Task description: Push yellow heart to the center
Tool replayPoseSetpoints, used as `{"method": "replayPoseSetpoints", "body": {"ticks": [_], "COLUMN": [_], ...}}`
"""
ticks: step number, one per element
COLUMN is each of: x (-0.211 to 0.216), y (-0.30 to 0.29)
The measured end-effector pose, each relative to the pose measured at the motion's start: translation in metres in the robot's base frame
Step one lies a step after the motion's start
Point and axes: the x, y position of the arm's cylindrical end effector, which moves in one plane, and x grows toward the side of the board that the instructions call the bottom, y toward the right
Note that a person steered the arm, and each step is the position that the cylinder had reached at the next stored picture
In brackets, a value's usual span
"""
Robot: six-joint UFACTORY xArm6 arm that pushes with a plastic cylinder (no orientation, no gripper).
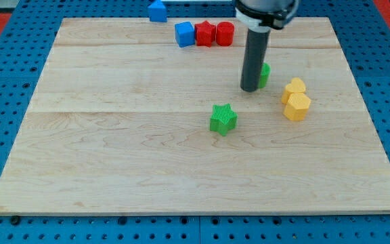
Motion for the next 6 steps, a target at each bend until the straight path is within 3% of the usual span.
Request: {"method": "replayPoseSetpoints", "body": {"ticks": [3, 4, 6], "x": [0.064, 0.064, 0.096], "y": [0.033, 0.038, 0.108]}}
